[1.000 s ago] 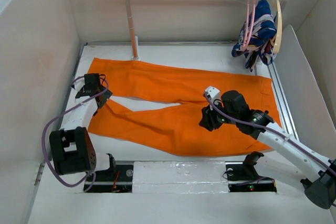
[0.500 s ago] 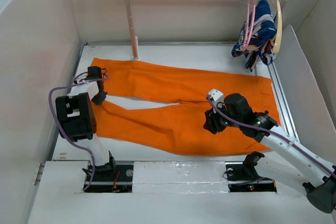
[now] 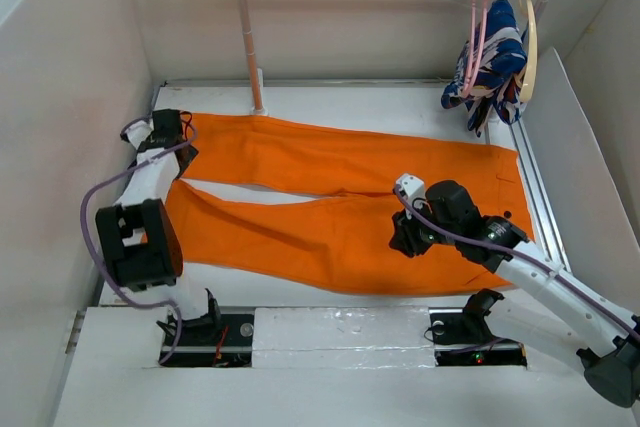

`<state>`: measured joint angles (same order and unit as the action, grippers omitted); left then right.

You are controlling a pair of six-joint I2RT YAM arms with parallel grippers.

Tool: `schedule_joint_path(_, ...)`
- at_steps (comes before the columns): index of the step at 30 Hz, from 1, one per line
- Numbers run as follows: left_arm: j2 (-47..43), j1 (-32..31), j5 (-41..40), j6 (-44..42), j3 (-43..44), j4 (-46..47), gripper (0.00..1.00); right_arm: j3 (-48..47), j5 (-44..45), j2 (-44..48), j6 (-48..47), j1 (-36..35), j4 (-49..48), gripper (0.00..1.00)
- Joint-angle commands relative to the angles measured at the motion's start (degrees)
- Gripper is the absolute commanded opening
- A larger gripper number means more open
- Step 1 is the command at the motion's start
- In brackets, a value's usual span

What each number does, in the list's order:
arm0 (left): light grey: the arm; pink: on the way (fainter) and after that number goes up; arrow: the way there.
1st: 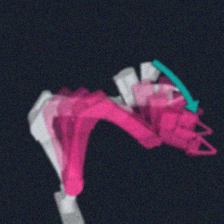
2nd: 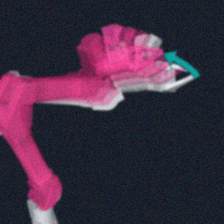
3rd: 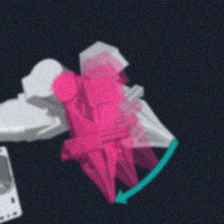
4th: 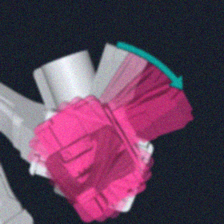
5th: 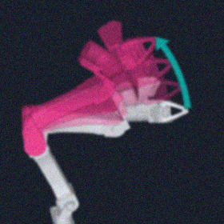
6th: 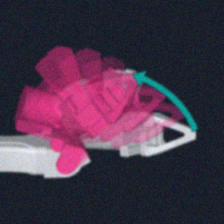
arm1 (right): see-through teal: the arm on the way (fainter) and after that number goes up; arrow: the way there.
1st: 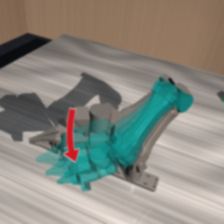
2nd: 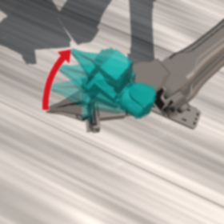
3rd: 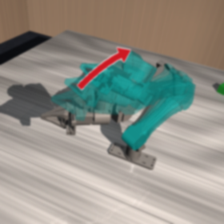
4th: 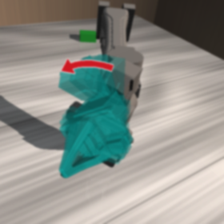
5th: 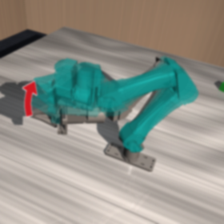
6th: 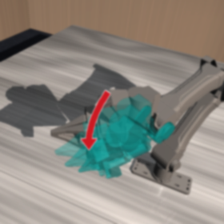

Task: Place the trousers on the hanger
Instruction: Flatten out the trousers at the center of the board.

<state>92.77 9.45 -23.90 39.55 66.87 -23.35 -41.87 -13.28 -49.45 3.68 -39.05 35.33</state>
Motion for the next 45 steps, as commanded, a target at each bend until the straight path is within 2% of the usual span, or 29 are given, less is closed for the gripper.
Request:
schedule_joint_path(1,-9.87,0.30,-7.20,4.12,-5.15,-5.19,0.82,-0.06,-0.87,1.55,-1.04,0.11,-1.32,0.21)
schedule_joint_path(2,-14.24,1.61,-5.82,5.96,-9.35,-5.91,0.68,0.12,-1.13,1.90,-1.13,0.11,-1.32,0.08)
schedule_joint_path(3,-16.55,3.27,-3.46,8.67,-11.65,-6.61,0.52,0.21,-1.22,2.51,-1.13,0.11,-1.23,0.00)
schedule_joint_path(4,-19.09,7.99,-1.52,10.01,-13.76,-7.66,0.33,0.29,-1.48,2.78,-1.31,0.11,-0.88,0.00)
schedule_joint_path(5,-24.60,10.91,3.81,10.54,-18.92,-7.32,0.19,0.29,-1.49,3.13,-1.40,0.11,-0.62,0.00)
schedule_joint_path(6,-26.92,14.07,7.17,9.42,-21.84,-6.10,0.20,0.29,-1.57,3.66,-1.48,0.11,-0.61,0.00)
schedule_joint_path(7,-29.20,20.98,9.99,8.53,-24.31,-4.44,0.22,0.38,-1.84,3.92,-1.66,0.11,-1.05,0.00)
schedule_joint_path(8,-30.88,22.78,11.75,7.92,-27.20,-4.94,0.26,0.47,-1.93,4.27,-1.75,0.11,-1.40,0.00)
schedule_joint_path(9,-28.72,23.41,10.99,8.00,-28.02,-6.16,0.34,0.47,-2.10,4.01,-2.10,0.11,-1.41,0.09)
schedule_joint_path(10,-28.70,23.42,10.98,8.00,-28.02,-6.18,0.36,0.47,-2.10,4.01,-2.10,0.11,-1.41,0.10)
schedule_joint_path(12,-25.19,24.99,11.06,8.87,-27.41,-6.96,0.43,0.30,-1.84,3.66,-2.54,0.11,-1.32,0.20)
schedule_joint_path(13,-24.31,26.04,11.76,10.01,-27.67,-7.06,0.44,0.29,-1.67,3.14,-2.80,0.11,-1.14,0.29)
schedule_joint_path(14,-23.43,28.06,12.38,10.98,-28.80,-7.32,0.44,0.12,-1.84,2.78,-2.89,0.11,-0.97,0.32)
schedule_joint_path(16,-23.60,28.08,12.74,11.78,-30.21,-5.84,0.47,-0.41,-2.45,2.26,-2.89,0.11,-0.88,0.40)
schedule_joint_path(19,-23.60,28.08,13.00,11.34,-31.62,-3.02,0.55,-0.23,-2.28,2.08,-4.72,0.11,-0.88,0.41)
schedule_joint_path(26,-18.95,28.08,9.50,12.13,-34.53,-0.56,0.54,-1.19,-2.72,1.20,-4.91,1.25,-0.09,0.41)
schedule_joint_path(28,-18.51,25.98,9.22,13.19,-34.35,1.71,0.55,-1.46,-2.98,1.64,-5.18,1.25,0.44,0.41)
schedule_joint_path(29,-18.16,25.97,10.62,11.44,-34.26,3.21,0.53,-1.12,-2.89,1.81,-5.09,1.25,0.27,0.41)
schedule_joint_path(30,-17.46,25.97,11.15,10.30,-33.83,4.53,0.45,-0.94,-3.15,2.34,-4.83,1.25,0.26,0.41)
schedule_joint_path(31,-17.28,25.97,11.16,10.28,-33.56,4.55,0.45,-0.94,-3.16,2.34,-4.83,1.25,0.26,0.41)
schedule_joint_path(33,-16.92,25.97,11.51,8.54,-33.21,5.86,0.35,-0.50,-4.12,2.60,-4.48,1.25,-0.17,0.40)
schedule_joint_path(36,-16.75,25.97,12.21,6.77,-32.51,7.18,0.12,-0.41,-4.30,2.69,-4.21,1.25,0.00,0.40)
schedule_joint_path(37,-17.44,25.97,12.30,5.90,-32.25,7.27,0.00,-0.32,-4.13,2.78,-4.12,1.25,0.00,0.40)
schedule_joint_path(39,-18.50,25.97,12.82,5.10,-31.63,5.61,0.00,-0.58,-2.29,3.05,-3.86,1.25,0.18,0.41)
schedule_joint_path(42,-23.50,25.97,14.49,3.43,-29.70,3.07,0.00,-0.76,0.43,2.87,-1.51,1.86,0.00,0.48)
schedule_joint_path(44,-29.21,25.97,15.72,2.47,-28.12,1.92,0.00,-0.94,1.24,2.08,0.53,3.44,0.52,0.52)
schedule_joint_path(45,-30.88,25.97,15.90,2.46,-27.24,0.08,0.00,-0.85,1.32,1.90,2.54,4.41,0.70,0.59)
